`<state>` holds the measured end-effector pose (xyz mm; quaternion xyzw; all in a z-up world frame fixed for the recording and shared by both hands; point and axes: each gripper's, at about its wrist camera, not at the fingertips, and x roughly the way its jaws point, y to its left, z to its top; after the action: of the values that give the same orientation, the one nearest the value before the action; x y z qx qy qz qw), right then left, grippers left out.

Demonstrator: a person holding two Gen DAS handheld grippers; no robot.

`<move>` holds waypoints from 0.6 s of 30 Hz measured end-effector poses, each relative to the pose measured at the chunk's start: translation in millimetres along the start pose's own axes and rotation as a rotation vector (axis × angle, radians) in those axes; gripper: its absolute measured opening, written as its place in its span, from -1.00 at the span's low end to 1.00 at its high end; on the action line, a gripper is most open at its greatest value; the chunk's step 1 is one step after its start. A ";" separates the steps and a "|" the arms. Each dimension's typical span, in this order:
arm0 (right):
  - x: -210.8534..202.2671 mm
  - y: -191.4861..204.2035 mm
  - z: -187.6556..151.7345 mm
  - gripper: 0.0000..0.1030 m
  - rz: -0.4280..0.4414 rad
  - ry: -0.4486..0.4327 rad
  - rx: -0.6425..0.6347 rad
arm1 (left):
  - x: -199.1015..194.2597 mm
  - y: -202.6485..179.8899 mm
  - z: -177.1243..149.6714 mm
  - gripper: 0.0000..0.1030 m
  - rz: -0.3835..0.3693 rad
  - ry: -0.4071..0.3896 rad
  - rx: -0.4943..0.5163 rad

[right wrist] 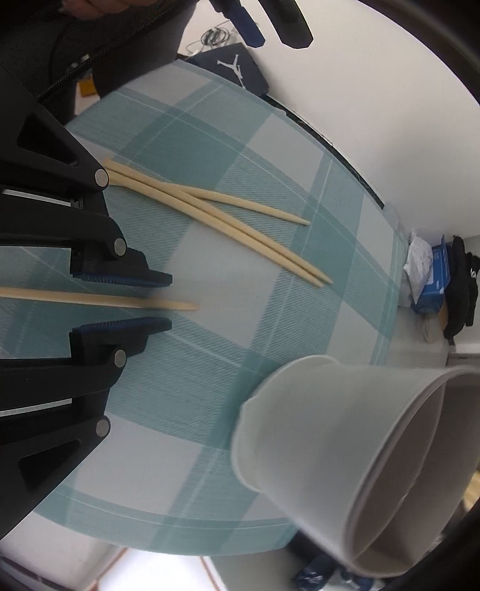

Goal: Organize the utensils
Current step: 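Grasp a chopstick with the right gripper while the left gripper approaches another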

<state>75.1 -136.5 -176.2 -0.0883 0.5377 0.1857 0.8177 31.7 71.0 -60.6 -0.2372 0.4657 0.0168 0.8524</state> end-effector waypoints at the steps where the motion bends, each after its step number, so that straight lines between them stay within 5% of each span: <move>1: 1.4 1.5 3.0 -0.73 -0.007 -0.006 -0.014 | 0.6 -1.4 -0.2 0.98 0.009 -0.005 0.007; 4: 2.9 -2.9 10.8 -0.93 0.014 -0.016 -0.015 | 6.8 -6.8 -0.7 0.98 0.026 0.004 0.026; 18: -24.1 -65.6 12.9 -0.93 0.247 -0.215 0.258 | 40.9 -28.0 3.6 0.98 0.143 0.076 0.072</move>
<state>103.6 -197.2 -152.6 0.1039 0.4735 0.2225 0.8459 64.7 39.9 -80.9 -0.1731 0.5135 0.0518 0.8388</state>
